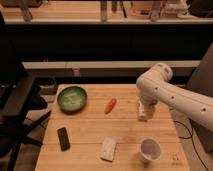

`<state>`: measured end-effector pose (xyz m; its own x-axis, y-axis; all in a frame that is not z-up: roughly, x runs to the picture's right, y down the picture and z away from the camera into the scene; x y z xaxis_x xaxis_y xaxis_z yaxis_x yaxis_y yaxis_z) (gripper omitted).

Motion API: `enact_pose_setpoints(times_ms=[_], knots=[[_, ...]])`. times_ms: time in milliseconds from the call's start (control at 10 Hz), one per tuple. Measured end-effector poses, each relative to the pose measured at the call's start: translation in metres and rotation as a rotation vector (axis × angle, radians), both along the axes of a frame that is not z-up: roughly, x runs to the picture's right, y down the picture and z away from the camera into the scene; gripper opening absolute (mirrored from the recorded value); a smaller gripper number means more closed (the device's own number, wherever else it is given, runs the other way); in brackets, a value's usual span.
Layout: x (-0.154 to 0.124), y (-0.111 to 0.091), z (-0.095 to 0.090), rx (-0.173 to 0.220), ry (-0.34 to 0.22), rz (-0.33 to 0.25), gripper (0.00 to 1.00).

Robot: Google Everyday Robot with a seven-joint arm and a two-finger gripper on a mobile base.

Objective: Place the pepper on the white sponge

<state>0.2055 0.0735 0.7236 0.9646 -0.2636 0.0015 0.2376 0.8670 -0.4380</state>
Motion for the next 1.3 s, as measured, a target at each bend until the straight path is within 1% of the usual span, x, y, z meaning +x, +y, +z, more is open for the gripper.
enact_pose_setpoints(times_ms=[200, 300, 500, 900, 1100, 1300], knots=[[0.000, 0.000, 0.003, 0.009, -0.013, -0.031, 0.80], [-0.007, -0.001, 0.007, 0.015, -0.028, -0.055, 0.80], [-0.030, -0.006, 0.014, 0.027, -0.061, -0.099, 0.80], [-0.036, -0.008, 0.023, 0.043, -0.103, -0.156, 0.80], [-0.049, -0.011, 0.027, 0.045, -0.131, -0.176, 0.80], [-0.057, -0.014, 0.032, 0.050, -0.160, -0.209, 0.80]])
